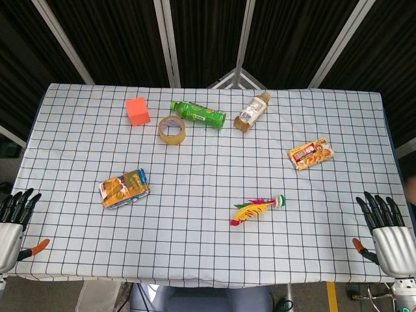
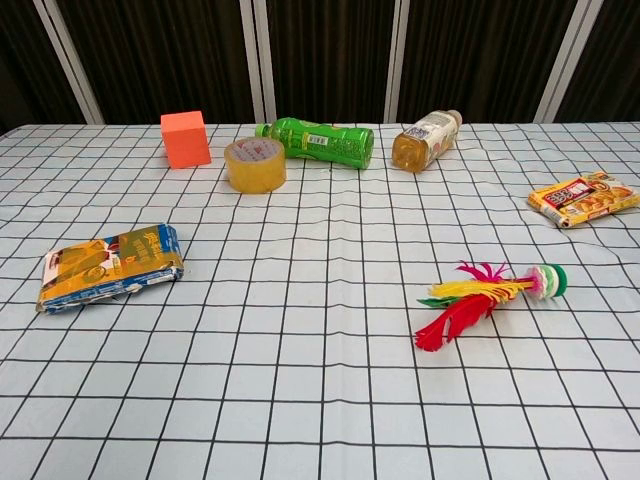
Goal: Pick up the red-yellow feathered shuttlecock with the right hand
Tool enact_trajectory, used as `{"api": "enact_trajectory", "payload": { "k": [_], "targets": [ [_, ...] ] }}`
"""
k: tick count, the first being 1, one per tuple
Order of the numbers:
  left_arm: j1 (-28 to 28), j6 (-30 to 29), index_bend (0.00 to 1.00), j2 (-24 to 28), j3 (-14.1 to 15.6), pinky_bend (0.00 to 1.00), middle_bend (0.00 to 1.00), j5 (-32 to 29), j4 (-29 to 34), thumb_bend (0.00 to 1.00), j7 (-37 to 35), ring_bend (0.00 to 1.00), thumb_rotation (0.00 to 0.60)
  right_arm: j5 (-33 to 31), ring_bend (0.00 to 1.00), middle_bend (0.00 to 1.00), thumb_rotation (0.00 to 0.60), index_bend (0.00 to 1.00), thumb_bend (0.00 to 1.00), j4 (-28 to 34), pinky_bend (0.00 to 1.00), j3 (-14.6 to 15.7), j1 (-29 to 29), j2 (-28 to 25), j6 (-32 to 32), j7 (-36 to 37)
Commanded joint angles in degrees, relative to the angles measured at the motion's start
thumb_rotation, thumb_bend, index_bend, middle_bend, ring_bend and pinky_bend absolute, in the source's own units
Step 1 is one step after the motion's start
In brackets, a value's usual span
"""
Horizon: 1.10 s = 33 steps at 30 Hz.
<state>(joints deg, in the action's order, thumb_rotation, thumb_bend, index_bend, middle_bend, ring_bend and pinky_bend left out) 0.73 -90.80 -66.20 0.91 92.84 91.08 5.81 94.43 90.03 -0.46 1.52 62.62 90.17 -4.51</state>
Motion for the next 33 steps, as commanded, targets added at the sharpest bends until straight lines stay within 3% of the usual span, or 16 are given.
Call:
{"api": "enact_trajectory", "payload": {
  "k": [1, 12, 18, 25, 33],
  "targets": [
    [0.0, 0.0, 0.0, 0.0, 0.0, 0.0, 0.0, 0.0, 0.0, 0.0, 0.0, 0.0, 0.6, 0.0, 0.0, 0.0, 0.6, 0.0, 0.28, 0.0, 0.0, 0.0, 0.0, 0.0, 0.0, 0.0],
    [-0.1, -0.3, 0.0, 0.0, 0.1, 0.0, 0.0, 0.4, 0.0, 0.0, -0.1, 0.0, 0.6, 1.6, 0.0, 0.0, 0.6, 0.02, 0.28, 1.4, 0.0, 0.4, 1.5, 0.5, -1.5, 3.8],
    [0.2, 0.2, 0.0, 0.0, 0.1, 0.0, 0.0, 0.4, 0.1, 0.0, -0.1, 0.0, 0.6, 0.1, 0.0, 0.08, 0.6, 0.34, 0.28, 8.1, 0.0, -1.2, 5.9, 1.4, -7.7, 8.5],
    [0.2, 0.2, 0.0, 0.2, 0.1, 0.0, 0.0, 0.4, 0.2, 0.0, -0.7, 0.0, 0.6, -3.2, 0.0, 0.16, 0.6, 0.44, 0.32, 12.2, 0.0, -4.2, 12.4, 8.0, -16.4, 4.9],
    [0.4, 0.6, 0.0, 0.6, 0.2, 0.0, 0.0, 0.3, 0.4, 0.0, -1.6, 0.0, 0.6, -8.5, 0.0, 0.18, 0.6, 0.48, 0.33, 11.2, 0.0, -5.0, 15.8, 18.8, -21.7, -1.8]
  ]
}}
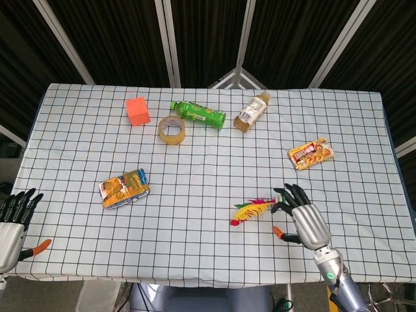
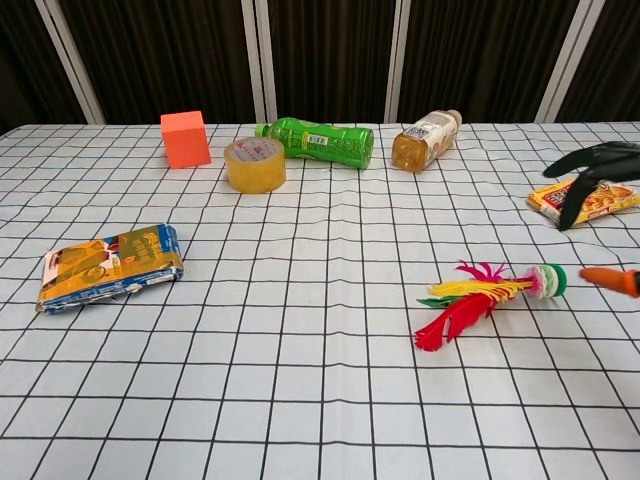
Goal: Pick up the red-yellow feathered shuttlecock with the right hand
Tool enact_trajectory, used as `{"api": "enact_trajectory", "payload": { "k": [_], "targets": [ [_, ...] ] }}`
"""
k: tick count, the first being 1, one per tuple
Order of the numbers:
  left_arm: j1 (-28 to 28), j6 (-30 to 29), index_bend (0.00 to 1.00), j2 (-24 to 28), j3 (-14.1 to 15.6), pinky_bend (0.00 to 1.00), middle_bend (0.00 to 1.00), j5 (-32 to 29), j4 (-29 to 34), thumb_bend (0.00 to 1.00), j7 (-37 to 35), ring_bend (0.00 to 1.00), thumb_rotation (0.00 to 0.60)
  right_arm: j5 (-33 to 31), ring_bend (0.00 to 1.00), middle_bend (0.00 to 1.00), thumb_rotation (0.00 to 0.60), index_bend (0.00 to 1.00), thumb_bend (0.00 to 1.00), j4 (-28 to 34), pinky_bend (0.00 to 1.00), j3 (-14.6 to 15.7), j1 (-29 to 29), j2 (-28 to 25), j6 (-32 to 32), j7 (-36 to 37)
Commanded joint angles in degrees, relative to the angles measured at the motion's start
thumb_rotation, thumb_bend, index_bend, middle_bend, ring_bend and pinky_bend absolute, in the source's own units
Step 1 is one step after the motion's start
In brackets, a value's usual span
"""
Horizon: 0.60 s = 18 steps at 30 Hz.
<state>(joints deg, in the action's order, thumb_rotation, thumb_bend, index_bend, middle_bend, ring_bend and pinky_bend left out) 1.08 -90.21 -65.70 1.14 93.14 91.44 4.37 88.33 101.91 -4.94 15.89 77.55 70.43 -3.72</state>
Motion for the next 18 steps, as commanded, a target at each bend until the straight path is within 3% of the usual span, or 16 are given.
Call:
{"api": "enact_trajectory", "payload": {
  "k": [1, 8, 18],
  "targets": [
    [0.1, 0.1, 0.0, 0.1, 0.0, 0.0, 0.0, 0.0, 0.1, 0.0, -0.3, 0.0, 0.6, -2.9, 0.0, 0.18, 0.6, 0.48, 0.33, -1.2, 0.0, -0.5, 1.7, 5.1, -2.3, -3.1],
    [0.1, 0.2, 0.0, 0.3, 0.1, 0.0, 0.0, -0.1, 0.3, 0.0, -0.6, 0.0, 0.6, -5.7, 0.0, 0.19, 0.6, 0.5, 0.34, -4.8, 0.0, -1.8, 3.2, 12.2, -2.9, -5.2],
    [0.2, 0.4, 0.0, 0.4, 0.2, 0.0, 0.0, -0.1, 0.5, 0.0, -0.8, 0.0, 0.6, -7.3, 0.0, 0.21, 0.6, 0.53, 0.35, -7.6, 0.0, -2.4, 4.6, 17.1, -3.0, -6.7]
  ]
}}
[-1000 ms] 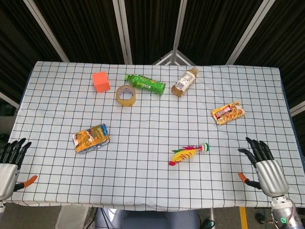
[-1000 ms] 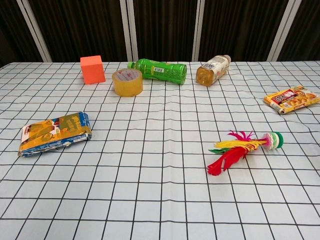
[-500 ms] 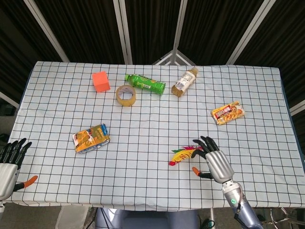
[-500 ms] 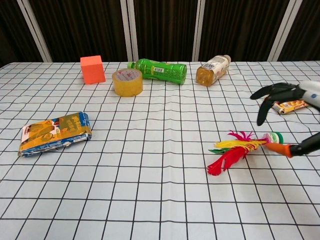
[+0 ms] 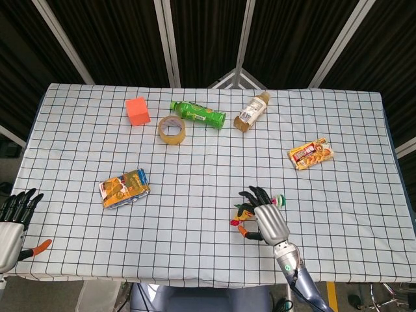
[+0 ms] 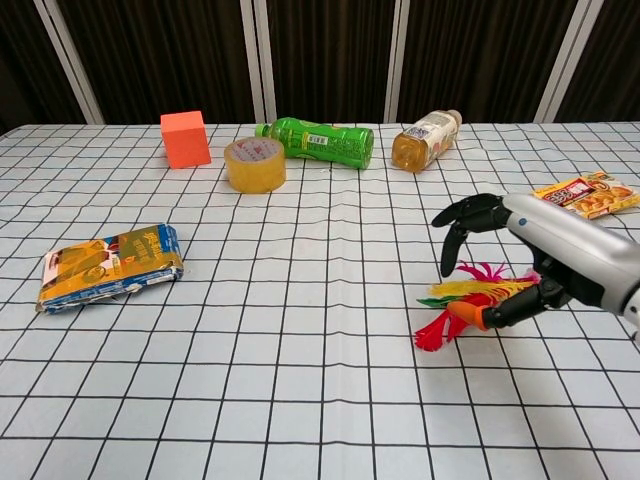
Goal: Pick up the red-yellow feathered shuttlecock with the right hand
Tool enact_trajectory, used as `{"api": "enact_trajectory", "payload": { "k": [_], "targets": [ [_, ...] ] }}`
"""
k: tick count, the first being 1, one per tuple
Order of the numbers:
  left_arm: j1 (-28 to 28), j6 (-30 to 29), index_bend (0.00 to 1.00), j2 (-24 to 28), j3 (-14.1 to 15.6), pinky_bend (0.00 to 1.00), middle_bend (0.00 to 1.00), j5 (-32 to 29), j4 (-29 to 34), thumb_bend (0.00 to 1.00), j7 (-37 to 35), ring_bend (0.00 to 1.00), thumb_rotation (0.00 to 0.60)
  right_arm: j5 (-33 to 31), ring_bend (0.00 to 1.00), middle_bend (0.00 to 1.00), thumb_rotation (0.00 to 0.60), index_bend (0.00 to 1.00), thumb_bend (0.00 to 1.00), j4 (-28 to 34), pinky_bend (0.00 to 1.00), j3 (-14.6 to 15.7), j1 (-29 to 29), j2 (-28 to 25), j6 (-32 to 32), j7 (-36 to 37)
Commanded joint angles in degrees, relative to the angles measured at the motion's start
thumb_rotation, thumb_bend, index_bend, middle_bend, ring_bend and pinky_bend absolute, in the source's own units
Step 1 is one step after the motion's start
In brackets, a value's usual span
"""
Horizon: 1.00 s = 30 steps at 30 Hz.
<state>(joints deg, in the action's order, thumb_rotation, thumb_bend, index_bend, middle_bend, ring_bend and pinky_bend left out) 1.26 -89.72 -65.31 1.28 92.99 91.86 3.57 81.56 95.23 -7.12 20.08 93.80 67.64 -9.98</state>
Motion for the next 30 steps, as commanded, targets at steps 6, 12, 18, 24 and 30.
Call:
{"api": "enact_trajectory", "payload": {
  "k": [6, 12, 18, 24, 30],
  "targets": [
    [0.0, 0.0, 0.0, 0.1, 0.0, 0.0, 0.0, -0.1, 0.0, 0.0, -0.3, 0.0, 0.6, -1.8, 0.0, 0.22, 0.6, 0.54, 0.37, -2.9, 0.0, -1.1, 1.1, 2.9, -0.3, -0.3],
    [0.1, 0.1, 0.0, 0.2, 0.0, 0.0, 0.0, -0.1, 0.1, 0.0, -0.5, 0.0, 0.6, -2.8, 0.0, 0.22, 0.6, 0.56, 0.39, -5.1, 0.0, -1.0, 1.5, 4.2, -0.7, -0.1],
    [0.1, 0.4, 0.0, 0.3, 0.0, 0.0, 0.0, -0.3, 0.2, 0.0, -0.7, 0.0, 0.6, -3.0, 0.0, 0.23, 0.6, 0.6, 0.45, -6.5, 0.0, -0.5, 1.7, 5.2, -0.8, 0.3],
    [0.2, 0.5, 0.0, 0.3, 0.1, 0.0, 0.0, -0.3, 0.3, 0.0, -0.8, 0.0, 0.6, -3.8, 0.0, 0.25, 0.6, 0.65, 0.54, -7.7, 0.0, -0.8, 1.9, 6.1, -0.8, 0.8],
    [0.2, 0.6, 0.0, 0.4, 0.0, 0.0, 0.0, -0.4, 0.4, 0.0, -0.8, 0.0, 0.6, -3.9, 0.0, 0.25, 0.6, 0.67, 0.56, -7.0, 0.0, -1.1, 2.1, 6.0, -0.6, 1.7]
  ]
}}
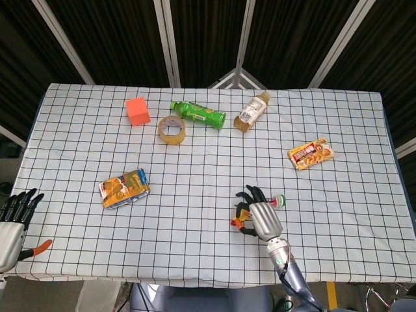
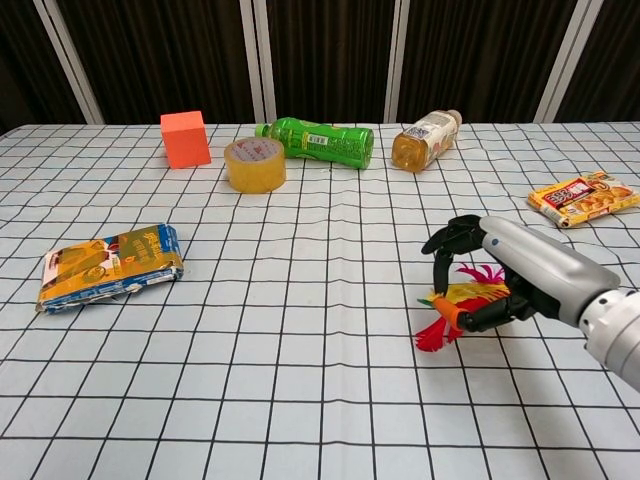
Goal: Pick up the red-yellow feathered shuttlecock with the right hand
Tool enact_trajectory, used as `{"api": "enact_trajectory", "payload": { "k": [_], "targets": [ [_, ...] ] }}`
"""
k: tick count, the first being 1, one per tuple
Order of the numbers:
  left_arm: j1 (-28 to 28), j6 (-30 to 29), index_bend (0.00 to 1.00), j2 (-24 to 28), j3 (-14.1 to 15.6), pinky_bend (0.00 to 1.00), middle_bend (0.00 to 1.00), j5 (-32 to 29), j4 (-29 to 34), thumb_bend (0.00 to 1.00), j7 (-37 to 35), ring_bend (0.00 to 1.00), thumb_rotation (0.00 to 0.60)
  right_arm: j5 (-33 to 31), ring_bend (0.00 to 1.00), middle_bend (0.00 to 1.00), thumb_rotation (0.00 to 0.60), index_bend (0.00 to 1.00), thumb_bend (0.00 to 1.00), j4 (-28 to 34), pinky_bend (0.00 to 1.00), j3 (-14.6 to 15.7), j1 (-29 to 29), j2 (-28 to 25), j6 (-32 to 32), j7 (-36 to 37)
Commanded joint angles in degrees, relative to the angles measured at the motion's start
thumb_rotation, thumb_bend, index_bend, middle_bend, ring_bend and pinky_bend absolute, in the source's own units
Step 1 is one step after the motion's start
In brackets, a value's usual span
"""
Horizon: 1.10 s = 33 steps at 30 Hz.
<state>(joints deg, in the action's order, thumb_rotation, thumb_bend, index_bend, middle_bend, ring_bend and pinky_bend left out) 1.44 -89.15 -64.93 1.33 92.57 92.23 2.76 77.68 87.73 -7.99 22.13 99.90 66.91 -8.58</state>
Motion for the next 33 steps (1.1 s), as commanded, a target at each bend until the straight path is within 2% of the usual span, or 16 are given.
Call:
{"api": "enact_trajectory", "payload": {
  "k": [1, 9, 11, 19, 23, 33],
  "targets": [
    [0.0, 0.1, 0.0, 0.0, 0.0, 0.0, 0.0, 0.0, 0.0, 0.0, 0.0, 0.0, 0.6, 0.0, 0.0, 0.25, 0.6, 0.67, 0.56, 0.8, 0.0, -0.3, 0.1, -0.3, 0.2, 0.4],
    [0.0, 0.1, 0.0, 0.0, 0.0, 0.0, 0.0, -0.1, 0.0, 0.0, 0.2, 0.0, 0.6, 1.9, 0.0, 0.25, 0.6, 0.67, 0.56, 5.9, 0.0, -3.4, 1.2, -3.9, 2.7, -1.5],
    [0.0, 0.1, 0.0, -0.1, 0.0, 0.0, 0.0, -0.1, 0.0, 0.0, 0.4, 0.0, 0.6, 2.0, 0.0, 0.25, 0.6, 0.67, 0.56, 7.3, 0.0, -5.3, 1.7, -5.3, 3.8, -2.7],
    [0.0, 0.1, 0.0, -0.3, 0.1, 0.0, 0.0, -0.1, 0.0, 0.0, 0.9, 0.0, 0.6, -2.9, 0.0, 0.25, 0.6, 0.67, 0.56, 10.2, 0.0, -9.7, 2.2, -10.3, 3.9, -5.7],
    [0.0, 0.2, 0.0, -0.3, 0.1, 0.0, 0.0, -0.1, 0.1, 0.0, 1.1, 0.0, 0.6, -5.5, 0.0, 0.25, 0.6, 0.67, 0.56, 9.9, 0.0, -10.1, 2.0, -11.8, 3.9, -5.7],
    [0.1, 0.4, 0.0, -0.3, 0.1, 0.0, 0.0, -0.4, 0.1, 0.0, 1.3, 0.0, 0.6, -7.3, 0.0, 0.25, 0.6, 0.67, 0.56, 7.7, 0.0, -10.0, 1.4, -13.6, 5.4, -5.0]
  ]
}}
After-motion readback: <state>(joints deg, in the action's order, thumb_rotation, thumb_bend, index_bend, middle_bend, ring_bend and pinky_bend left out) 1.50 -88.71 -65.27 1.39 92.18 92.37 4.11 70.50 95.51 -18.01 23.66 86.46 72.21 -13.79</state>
